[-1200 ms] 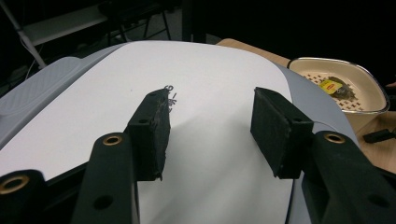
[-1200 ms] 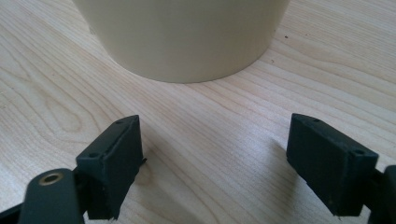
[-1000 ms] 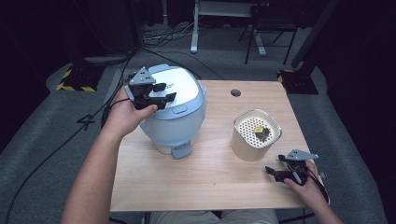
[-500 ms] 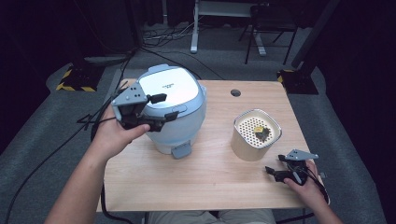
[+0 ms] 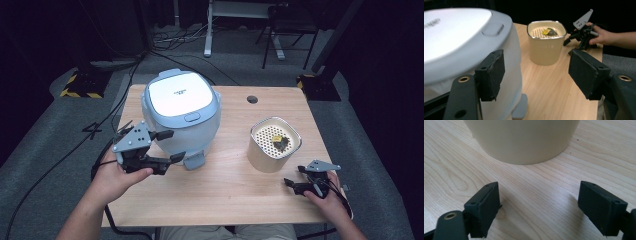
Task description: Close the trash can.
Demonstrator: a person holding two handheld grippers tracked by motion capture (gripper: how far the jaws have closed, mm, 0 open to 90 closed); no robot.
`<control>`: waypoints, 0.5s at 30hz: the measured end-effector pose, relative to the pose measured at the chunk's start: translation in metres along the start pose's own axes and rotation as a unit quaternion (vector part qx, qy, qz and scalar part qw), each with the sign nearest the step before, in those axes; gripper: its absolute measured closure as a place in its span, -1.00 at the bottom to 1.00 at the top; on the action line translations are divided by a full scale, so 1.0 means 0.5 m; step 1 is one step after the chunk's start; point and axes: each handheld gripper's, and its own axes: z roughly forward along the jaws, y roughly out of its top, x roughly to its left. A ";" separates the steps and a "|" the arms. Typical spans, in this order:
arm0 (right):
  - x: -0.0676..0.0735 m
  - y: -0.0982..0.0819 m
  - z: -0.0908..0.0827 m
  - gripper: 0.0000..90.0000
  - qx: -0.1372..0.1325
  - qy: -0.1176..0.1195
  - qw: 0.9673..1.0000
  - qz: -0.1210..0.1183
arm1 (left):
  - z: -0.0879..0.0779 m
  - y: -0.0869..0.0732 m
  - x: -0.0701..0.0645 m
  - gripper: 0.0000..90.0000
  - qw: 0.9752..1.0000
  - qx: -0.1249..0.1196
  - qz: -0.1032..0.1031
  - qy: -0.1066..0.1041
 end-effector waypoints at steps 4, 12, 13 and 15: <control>0.000 0.000 0.000 -0.60 0.000 0.001 1.000 0.000 | 0.001 -0.035 -0.012 -0.33 1.000 -0.004 -0.004 -0.003; 0.000 0.001 0.001 -0.61 0.001 0.001 1.000 0.000 | 0.024 -0.114 -0.033 -0.40 1.000 0.000 -0.014 0.005; 0.000 0.001 0.001 -0.61 0.001 0.001 1.000 0.000 | 0.033 -0.131 -0.035 -0.40 1.000 -0.002 -0.024 0.002; 0.000 0.001 0.001 -0.61 0.001 0.001 1.000 0.000 | 0.051 -0.159 -0.038 -0.40 0.999 0.011 -0.031 -0.001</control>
